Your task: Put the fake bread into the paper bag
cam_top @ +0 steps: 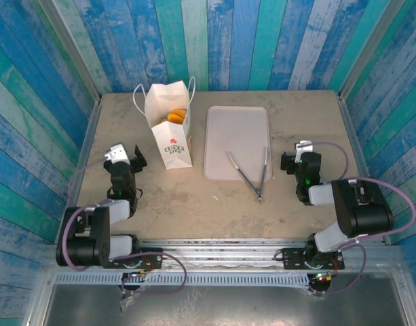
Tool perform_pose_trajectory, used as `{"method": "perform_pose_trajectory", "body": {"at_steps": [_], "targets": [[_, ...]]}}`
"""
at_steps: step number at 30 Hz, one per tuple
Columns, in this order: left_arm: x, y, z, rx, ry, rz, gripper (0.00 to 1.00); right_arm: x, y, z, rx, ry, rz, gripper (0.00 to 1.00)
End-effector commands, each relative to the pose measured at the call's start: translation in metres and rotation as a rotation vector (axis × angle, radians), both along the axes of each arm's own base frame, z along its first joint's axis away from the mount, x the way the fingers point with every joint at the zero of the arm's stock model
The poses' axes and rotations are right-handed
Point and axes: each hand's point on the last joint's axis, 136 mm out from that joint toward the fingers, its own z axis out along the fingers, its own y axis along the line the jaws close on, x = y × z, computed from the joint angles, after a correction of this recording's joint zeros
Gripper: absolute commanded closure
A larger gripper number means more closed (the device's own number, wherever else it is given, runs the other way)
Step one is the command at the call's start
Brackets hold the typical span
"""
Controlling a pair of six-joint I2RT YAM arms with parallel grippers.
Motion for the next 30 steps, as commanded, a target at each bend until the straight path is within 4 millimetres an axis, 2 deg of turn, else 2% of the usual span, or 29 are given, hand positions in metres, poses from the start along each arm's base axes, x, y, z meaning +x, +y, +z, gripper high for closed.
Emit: {"method": "perform_pose_trajectory", "body": {"at_steps": [1, 2, 3, 5, 7, 30], "targets": [[0.007, -0.011, 0.007, 0.059, -0.077, -0.07, 0.06, 0.014, 0.002, 0.024, 0.012, -0.084, 0.013, 0.0], [0.012, -0.014, 0.001, 0.066, -0.062, -0.084, 0.06, 0.014, 0.002, 0.022, 0.009, -0.055, 0.015, 0.0], [0.02, -0.015, 0.008, 0.086, -0.088, -0.087, 0.06, 0.014, 0.002, 0.023, 0.011, -0.055, 0.019, 0.0], [0.029, -0.024, -0.006, 0.085, 0.018, -0.131, 0.06, 0.014, 0.002, 0.023, 0.01, -0.06, 0.016, 0.0], [0.03, -0.025, -0.002, 0.099, -0.009, -0.137, 0.06, 0.015, 0.002, 0.024, 0.011, -0.064, 0.016, 0.0], [0.032, -0.036, -0.007, 0.108, 0.017, -0.2, 0.06, 0.014, 0.002, 0.024, 0.011, -0.058, 0.02, 0.0]]}}
